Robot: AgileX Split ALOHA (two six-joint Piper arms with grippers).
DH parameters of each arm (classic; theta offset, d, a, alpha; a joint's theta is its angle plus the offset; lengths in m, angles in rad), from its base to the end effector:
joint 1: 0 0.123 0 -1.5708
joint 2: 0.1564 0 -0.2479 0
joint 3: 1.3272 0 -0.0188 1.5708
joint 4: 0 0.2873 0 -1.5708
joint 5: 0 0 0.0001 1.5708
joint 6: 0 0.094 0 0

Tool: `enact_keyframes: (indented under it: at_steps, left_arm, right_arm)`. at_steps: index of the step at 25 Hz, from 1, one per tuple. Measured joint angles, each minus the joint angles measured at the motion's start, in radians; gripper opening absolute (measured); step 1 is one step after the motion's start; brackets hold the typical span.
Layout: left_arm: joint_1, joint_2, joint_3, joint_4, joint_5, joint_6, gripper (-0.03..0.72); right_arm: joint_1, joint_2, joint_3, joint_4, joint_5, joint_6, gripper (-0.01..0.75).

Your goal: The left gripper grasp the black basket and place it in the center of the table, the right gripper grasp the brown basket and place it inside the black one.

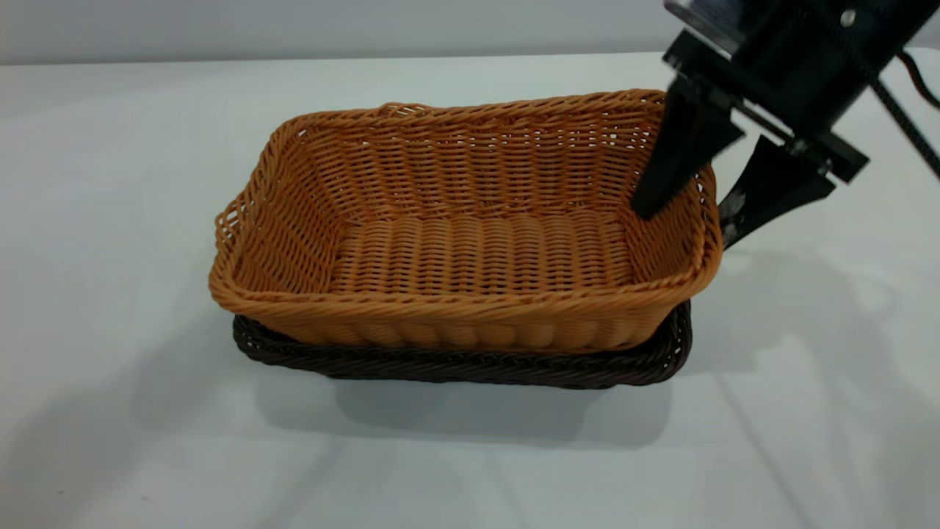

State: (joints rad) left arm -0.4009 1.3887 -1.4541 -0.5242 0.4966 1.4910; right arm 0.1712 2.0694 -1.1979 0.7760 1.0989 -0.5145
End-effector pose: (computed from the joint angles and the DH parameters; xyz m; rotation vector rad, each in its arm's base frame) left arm 0.3248 -0.1621 0.4072 1.3310 1.2899 0.2085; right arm 0.3404 0.1184 0.0575 0.2915 -2.7835 -0.9702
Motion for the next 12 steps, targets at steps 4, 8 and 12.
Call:
enact_keyframes:
  at_steps: [4, 8, 12]
  left_arm:
    - [0.0, -0.071, 0.0, 0.0, 0.045, -0.069, 0.426]
    - [0.0, -0.176, 0.0, 0.0, 0.108, -0.224, 0.426]
    - [0.0, -0.297, 0.0, 0.007, 0.224, -0.432, 0.426]
  right_arm:
    - [0.0, 0.0, -0.126, -0.092, 0.077, 0.048, 0.596]
    - [0.0, -0.034, -0.223, -0.217, 0.084, 0.19, 0.573]
    - [-0.001, -0.156, -0.244, -0.272, 0.096, 0.255, 0.539]
